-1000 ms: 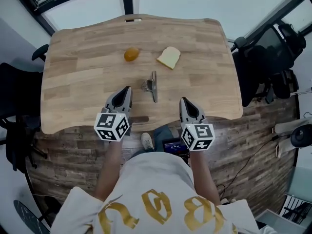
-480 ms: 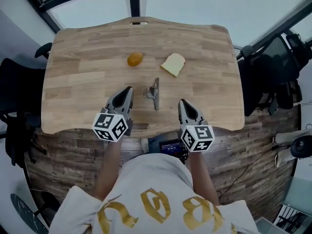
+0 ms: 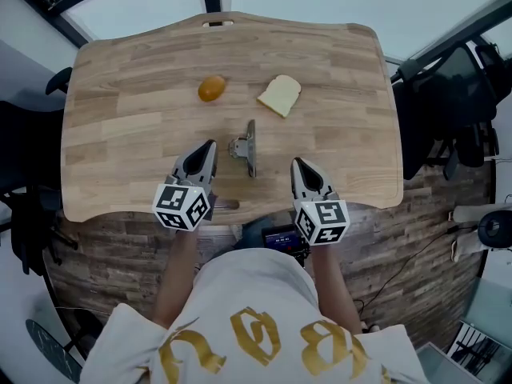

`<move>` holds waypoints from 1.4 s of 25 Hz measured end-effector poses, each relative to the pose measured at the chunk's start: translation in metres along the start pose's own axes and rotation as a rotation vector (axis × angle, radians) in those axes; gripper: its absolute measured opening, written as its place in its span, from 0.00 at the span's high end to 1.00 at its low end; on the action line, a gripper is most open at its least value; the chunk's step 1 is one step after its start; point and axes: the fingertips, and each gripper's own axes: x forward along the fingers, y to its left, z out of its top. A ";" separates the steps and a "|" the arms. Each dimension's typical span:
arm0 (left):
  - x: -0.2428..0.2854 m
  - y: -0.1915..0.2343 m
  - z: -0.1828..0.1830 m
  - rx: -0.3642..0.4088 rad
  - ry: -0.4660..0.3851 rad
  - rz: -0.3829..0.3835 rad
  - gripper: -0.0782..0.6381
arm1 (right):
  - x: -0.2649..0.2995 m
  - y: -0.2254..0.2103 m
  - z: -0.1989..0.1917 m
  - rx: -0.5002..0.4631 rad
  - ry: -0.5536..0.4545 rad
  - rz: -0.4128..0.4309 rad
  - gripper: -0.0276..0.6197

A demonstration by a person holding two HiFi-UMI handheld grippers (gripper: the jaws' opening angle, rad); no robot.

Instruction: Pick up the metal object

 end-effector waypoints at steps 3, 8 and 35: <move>0.009 0.003 -0.012 -0.004 0.037 0.003 0.86 | 0.008 -0.004 -0.009 -0.005 0.029 0.000 0.94; 0.018 0.006 -0.029 -0.014 0.088 0.005 0.86 | 0.021 -0.009 -0.023 0.014 0.069 -0.003 0.94; 0.067 0.006 -0.113 -0.177 0.338 -0.047 0.70 | 0.053 -0.031 -0.054 0.048 0.152 0.014 0.94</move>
